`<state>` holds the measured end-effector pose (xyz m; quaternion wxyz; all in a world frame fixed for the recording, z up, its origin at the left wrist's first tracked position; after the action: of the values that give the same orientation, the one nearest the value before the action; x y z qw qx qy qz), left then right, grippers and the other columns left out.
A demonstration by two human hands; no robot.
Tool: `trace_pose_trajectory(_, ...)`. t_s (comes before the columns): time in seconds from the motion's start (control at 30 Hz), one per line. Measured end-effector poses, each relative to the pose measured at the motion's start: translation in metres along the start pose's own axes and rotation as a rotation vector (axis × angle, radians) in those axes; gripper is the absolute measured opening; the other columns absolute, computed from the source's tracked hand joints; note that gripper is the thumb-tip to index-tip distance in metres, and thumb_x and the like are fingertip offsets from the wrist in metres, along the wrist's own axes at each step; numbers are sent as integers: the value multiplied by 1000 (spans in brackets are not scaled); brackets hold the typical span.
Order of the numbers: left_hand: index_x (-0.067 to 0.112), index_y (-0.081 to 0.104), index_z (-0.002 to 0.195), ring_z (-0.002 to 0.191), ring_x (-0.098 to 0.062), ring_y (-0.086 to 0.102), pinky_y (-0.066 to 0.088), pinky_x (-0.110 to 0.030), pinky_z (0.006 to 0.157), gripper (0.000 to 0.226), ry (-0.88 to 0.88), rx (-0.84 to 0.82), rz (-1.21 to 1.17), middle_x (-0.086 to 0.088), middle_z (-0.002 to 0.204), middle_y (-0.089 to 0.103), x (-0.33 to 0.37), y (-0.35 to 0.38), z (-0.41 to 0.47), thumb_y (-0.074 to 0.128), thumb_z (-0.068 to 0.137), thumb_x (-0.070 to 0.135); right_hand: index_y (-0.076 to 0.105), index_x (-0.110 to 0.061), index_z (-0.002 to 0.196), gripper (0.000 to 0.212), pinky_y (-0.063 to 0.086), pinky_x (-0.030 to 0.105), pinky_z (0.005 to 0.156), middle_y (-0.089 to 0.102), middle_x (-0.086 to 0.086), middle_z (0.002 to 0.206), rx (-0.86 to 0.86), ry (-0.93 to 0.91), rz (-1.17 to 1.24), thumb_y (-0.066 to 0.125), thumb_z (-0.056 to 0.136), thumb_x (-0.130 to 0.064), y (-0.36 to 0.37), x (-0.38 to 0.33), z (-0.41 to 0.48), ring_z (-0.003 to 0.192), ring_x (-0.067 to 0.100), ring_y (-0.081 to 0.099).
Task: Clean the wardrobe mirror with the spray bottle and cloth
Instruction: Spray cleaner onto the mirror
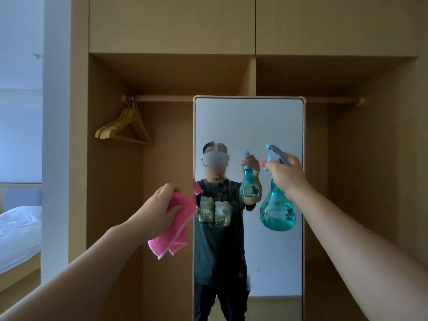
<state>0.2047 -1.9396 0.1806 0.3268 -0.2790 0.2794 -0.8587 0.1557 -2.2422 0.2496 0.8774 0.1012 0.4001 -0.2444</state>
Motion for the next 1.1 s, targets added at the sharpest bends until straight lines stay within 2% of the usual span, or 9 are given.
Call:
trace_pose_trajectory(0.1, 25, 45, 121, 93, -4, 53, 44, -15, 74, 29, -6, 3, -3, 10, 110, 51, -2, -1, -1, 54, 94, 25, 63, -19, 65, 29, 33, 3, 39, 54, -24, 42, -61, -36, 21, 56, 88, -2, 14, -7, 0, 44, -13, 51)
trace_pose_trajectory(0.23, 27, 44, 120, 87, 2, 51, 41, -11, 65, 28, -22, 0, -1, 14, 107, 49, -4, -3, -4, 54, 94, 26, 66, 2, 76, 14, 37, 6, 45, 57, -13, 53, -77, -25, 2, 56, 83, -5, 33, -7, 0, 47, -4, 51)
trace_pose_trajectory(0.4, 27, 44, 121, 88, 0, 52, 43, -12, 66, 29, -33, -8, -2, 15, 106, 49, -7, -7, -8, 54, 94, 25, 52, 12, 86, 19, 54, 48, 67, 63, 28, 85, -136, -51, 10, 50, 78, -5, 51, -6, -1, 81, 44, 61)
trace_pose_trajectory(0.5, 27, 44, 121, 90, -1, 52, 44, -16, 71, 30, -45, -3, -12, 15, 106, 49, -9, -10, -10, 54, 94, 24, 48, 15, 89, 26, 45, 67, 84, 55, 39, 104, -141, -47, 14, 50, 80, -9, 55, -7, -2, 99, 54, 53)
trace_pose_trajectory(0.6, 28, 44, 119, 89, 1, 52, 43, -13, 68, 28, -44, 2, -15, 17, 104, 48, -10, -12, -12, 55, 94, 23, 48, 13, 82, 23, 54, 54, 68, 57, 34, 85, -123, -28, 18, 49, 79, -10, 57, -8, -3, 77, 48, 59)
trace_pose_trajectory(0.7, 29, 44, 118, 88, 5, 50, 41, -10, 64, 27, -38, 2, -9, 20, 101, 47, -11, -13, -14, 55, 93, 23, 50, 6, 75, 13, 36, 28, 55, 47, 7, 65, -99, -35, 8, 47, 74, -6, 55, -10, -7, 59, 16, 45)
trace_pose_trajectory(0.87, 30, 44, 117, 88, 4, 51, 42, -11, 65, 26, -48, -11, -19, 19, 103, 48, -10, -10, -17, 55, 93, 23, 51, 16, 92, 24, 53, 44, 64, 61, 27, 83, -150, -16, -14, 48, 76, -2, 53, -2, -16, 72, 40, 59)
trace_pose_trajectory(0.97, 28, 45, 116, 87, 5, 50, 42, -10, 64, 26, -49, -19, -19, 20, 101, 47, -8, -7, -20, 55, 93, 22, 64, 0, 83, 13, 42, 19, 45, 61, -9, 59, -163, -14, -6, 53, 79, -4, 53, 7, -25, 50, 8, 52)
trace_pose_trajectory(1.1, 30, 44, 115, 88, 4, 50, 41, -10, 65, 25, -60, -49, -34, 21, 101, 47, -8, 2, -29, 55, 93, 22, 70, -22, 83, 18, 41, 29, 58, 56, -13, 60, -184, 54, -53, 56, 81, -11, 56, 29, -45, 57, 12, 49)
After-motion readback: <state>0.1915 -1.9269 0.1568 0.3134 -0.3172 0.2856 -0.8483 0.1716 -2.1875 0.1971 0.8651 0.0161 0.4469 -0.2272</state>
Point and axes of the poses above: each hand's wrist, its own z-axis towards the middle knuckle, its own y-axis out of the palm, x = y × z, the point moved 2 cm from there along z, towards the middle knuckle
